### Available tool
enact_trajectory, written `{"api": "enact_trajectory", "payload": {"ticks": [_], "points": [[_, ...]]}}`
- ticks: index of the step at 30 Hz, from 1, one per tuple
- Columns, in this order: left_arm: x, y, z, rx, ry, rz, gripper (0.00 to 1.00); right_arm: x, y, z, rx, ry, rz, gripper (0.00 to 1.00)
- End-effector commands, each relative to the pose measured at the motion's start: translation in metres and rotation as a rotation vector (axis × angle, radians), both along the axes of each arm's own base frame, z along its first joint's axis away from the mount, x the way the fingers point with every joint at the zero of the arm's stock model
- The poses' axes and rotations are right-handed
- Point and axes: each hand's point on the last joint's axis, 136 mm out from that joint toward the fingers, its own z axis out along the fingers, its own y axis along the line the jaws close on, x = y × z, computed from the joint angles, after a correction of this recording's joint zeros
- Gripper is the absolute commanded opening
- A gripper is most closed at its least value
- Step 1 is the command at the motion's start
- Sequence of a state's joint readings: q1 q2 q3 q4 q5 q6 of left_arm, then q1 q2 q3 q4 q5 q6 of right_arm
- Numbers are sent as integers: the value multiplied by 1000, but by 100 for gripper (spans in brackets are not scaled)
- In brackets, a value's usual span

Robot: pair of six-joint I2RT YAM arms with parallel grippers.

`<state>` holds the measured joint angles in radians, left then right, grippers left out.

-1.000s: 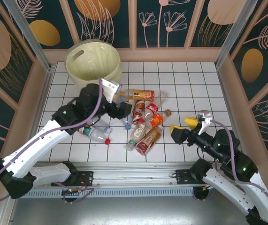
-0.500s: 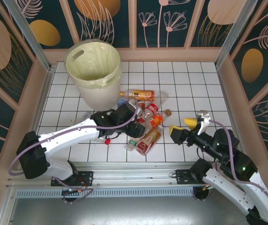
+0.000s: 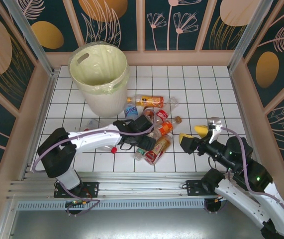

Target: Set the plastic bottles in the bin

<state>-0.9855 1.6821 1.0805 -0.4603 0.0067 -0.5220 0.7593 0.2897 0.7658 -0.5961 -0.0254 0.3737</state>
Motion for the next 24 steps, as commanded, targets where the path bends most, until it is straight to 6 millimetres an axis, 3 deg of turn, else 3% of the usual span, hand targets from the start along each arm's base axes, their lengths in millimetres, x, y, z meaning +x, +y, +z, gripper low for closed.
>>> {"api": "enact_trajectory", "payload": {"ticks": [1, 13, 24], "points": [[9, -7, 3, -6, -21, 29, 77, -3, 0, -1, 4, 2, 9, 99], [5, -11, -28, 31, 36, 7, 77, -2, 0, -2, 4, 4, 6, 99], [7, -7, -30, 47, 26, 16, 65, 0, 1, -4, 1, 8, 2, 99]]}}
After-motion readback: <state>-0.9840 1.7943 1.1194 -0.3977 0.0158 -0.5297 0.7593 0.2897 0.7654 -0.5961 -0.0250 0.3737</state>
